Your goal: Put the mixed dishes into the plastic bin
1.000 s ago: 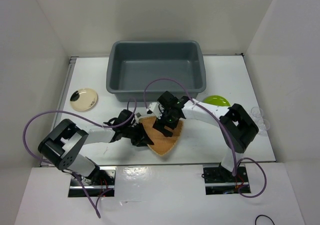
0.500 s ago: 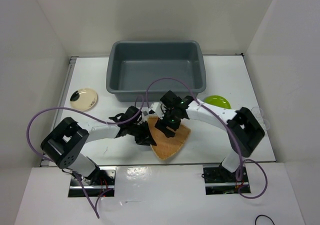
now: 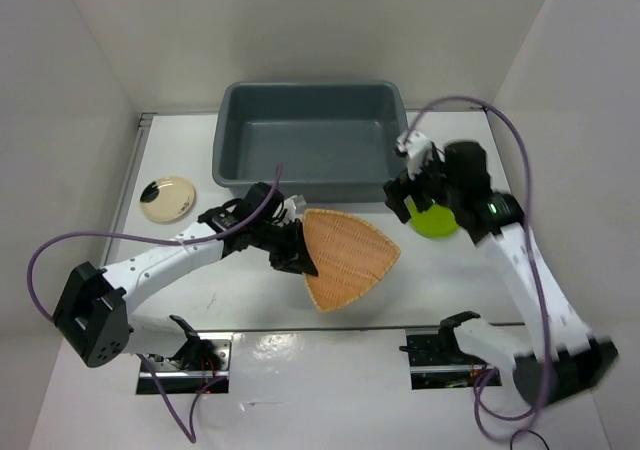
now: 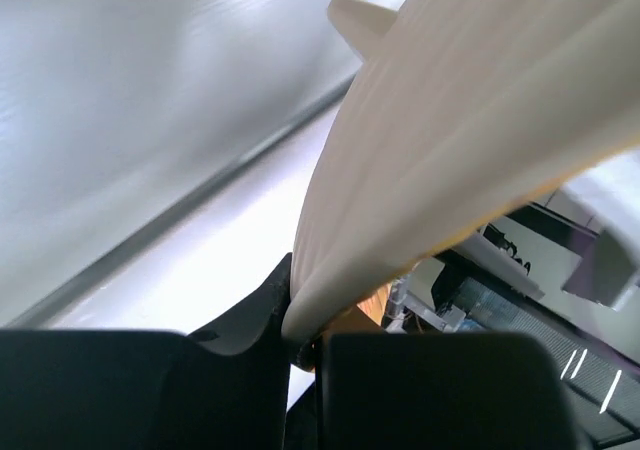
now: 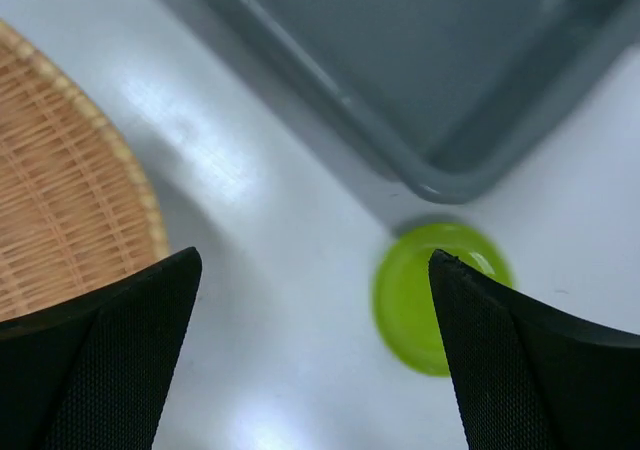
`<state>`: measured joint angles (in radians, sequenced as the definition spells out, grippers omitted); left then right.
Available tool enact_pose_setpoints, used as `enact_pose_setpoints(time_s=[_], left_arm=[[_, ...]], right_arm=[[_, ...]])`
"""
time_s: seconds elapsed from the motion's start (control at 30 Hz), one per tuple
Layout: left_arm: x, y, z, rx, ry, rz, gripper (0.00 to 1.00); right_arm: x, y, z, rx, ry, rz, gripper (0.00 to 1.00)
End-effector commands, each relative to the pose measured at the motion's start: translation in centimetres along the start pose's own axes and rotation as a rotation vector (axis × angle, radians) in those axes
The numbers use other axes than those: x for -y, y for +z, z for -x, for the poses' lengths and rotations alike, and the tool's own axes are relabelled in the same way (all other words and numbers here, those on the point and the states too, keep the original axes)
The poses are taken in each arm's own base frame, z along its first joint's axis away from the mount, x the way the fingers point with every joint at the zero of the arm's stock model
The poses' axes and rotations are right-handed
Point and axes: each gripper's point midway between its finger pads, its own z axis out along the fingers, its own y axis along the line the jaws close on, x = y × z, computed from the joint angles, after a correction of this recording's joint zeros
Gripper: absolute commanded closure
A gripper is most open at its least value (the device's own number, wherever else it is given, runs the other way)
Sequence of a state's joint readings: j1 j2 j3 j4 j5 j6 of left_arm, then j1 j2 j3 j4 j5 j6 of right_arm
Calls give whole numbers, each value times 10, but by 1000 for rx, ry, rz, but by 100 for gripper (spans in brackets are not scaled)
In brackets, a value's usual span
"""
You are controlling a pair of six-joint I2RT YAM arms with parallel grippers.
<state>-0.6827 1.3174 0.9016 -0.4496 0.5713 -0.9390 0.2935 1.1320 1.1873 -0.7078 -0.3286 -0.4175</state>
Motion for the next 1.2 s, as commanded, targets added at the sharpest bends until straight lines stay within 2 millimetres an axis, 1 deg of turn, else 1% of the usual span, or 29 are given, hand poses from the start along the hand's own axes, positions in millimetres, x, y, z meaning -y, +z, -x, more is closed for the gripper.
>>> enact_pose_setpoints(time_s=[0.0,0.03,0.07,0.1,0.13,0.17,0.23,0.27,0.3,0.33,0.37,0.4,0.43,0.47,0.57,0.6,0.63,0.67,0.7,0.73,0.77,0.8,0.83,0.97,1.0,1.07,1.1,1.13,1.17], left_arm=[[75,-39,19,66,157,-185,100],[86,-45,29,90,160,-202,100],[96,-49,42,119,170,-218,100],[105,-59,62,174,175,-232,100],[129,-77,79,238,212,-268,100],[132,-77,96,255,202,-264,100],[141,-94,134,351,207,-280,100],[147,-98,155,383,211,-288,100],[142,-107,178,429,183,-287,100],[142,-112,193,457,171,-295,100],[132,-105,214,464,146,-280,100],[141,-117,231,502,161,-293,100],[136,-124,246,519,151,-294,100],[124,-112,263,504,125,-282,100],[111,-114,302,543,97,-264,100],[107,-109,308,539,92,-260,100],[98,-107,326,556,76,-248,100],[90,-105,334,556,59,-238,100],[86,-99,340,547,48,-231,100],[72,-83,351,529,25,-217,100],[68,-77,356,519,13,-209,100],[71,-78,361,521,23,-207,100],[55,-60,370,500,-2,-191,100],[32,-32,391,482,-41,-184,100],[18,-17,392,450,-76,-175,100],[14,-9,396,434,-90,-183,100],[6,5,394,409,-107,-170,100],[-2,11,392,392,-128,-157,100],[-3,13,393,393,-127,-158,100]], right_arm=[[10,-63,29,263,-57,-249,1],[11,-59,9,247,-40,-289,1],[22,-78,1,265,7,-401,1],[24,-81,-7,261,28,-437,1],[30,-82,-20,233,42,-485,1],[42,-96,-19,266,92,-566,1],[50,-97,-26,268,124,-627,1],[59,-100,-31,265,151,-690,1],[63,-97,-40,241,159,-722,1],[66,-103,-41,244,164,-750,1],[68,-103,-47,225,169,-771,1],[70,-111,-51,234,177,-810,1],[69,-116,-51,244,177,-813,1],[68,-119,-57,241,180,-825,1],[60,-133,-71,286,154,-852,1],[58,-129,-84,272,157,-861,1],[58,-137,-87,301,152,-890,1],[58,-129,-101,272,154,-895,1],[60,-136,-98,293,161,-923,1],[60,-136,-98,293,162,-923,1],[61,-136,-96,296,174,-921,1],[61,-136,-96,296,174,-921,1],[62,-135,-98,280,177,-931,1],[62,-132,-101,271,176,-929,1],[62,-132,-101,271,176,-928,1],[62,-132,-101,271,176,-928,1],[61,-131,-100,273,173,-920,1],[61,-131,-100,273,173,-920,1],[61,-131,-100,273,173,-920,1]])
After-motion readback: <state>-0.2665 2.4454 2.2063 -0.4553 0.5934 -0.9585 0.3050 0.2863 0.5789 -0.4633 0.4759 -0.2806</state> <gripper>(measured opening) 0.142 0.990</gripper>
